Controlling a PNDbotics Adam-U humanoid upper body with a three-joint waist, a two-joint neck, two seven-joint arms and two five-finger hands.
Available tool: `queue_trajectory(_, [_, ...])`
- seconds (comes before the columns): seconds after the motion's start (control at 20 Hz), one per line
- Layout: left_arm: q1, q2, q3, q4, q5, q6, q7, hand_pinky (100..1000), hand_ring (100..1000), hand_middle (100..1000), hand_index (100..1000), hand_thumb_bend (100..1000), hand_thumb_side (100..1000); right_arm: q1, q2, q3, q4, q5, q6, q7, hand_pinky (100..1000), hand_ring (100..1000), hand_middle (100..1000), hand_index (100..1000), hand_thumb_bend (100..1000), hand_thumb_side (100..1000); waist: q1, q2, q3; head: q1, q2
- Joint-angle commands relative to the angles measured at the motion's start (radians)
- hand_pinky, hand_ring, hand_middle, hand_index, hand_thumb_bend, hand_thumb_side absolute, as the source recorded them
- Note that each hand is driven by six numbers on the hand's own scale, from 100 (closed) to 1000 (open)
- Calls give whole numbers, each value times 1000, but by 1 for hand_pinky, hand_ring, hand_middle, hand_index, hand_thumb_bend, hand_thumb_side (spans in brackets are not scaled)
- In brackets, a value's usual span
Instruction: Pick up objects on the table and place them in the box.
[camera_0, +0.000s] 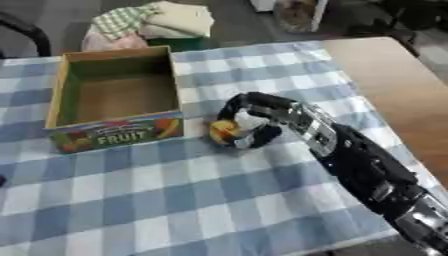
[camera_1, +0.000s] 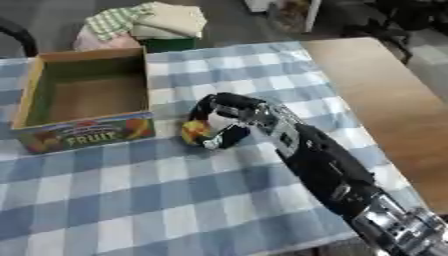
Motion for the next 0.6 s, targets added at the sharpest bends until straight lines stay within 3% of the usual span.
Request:
queue_trajectory(0.05, [-7, 14, 1, -11, 4, -1, -2, 733, 597, 518, 628, 780, 365, -17, -12, -2, 3, 33, -2, -46, 726, 594, 394, 552, 100, 100, 2, -16, 0, -3, 6])
queue_trajectory(0.25, [-7, 14, 2, -11, 4, -1, -1, 733, 597, 518, 628, 778, 365, -16, -13, -6, 2, 38, 9, -120, 690, 528, 240, 394, 100, 100, 0, -16, 0, -4, 5])
queue_trajectory(0.6, [-6, 15, 3, -11, 4, 0, 0, 733, 597, 517, 628, 778, 366, -27, -36, -7, -60, -20, 23, -176, 681, 507, 200, 359, 100, 100, -1, -17, -3, -6, 3])
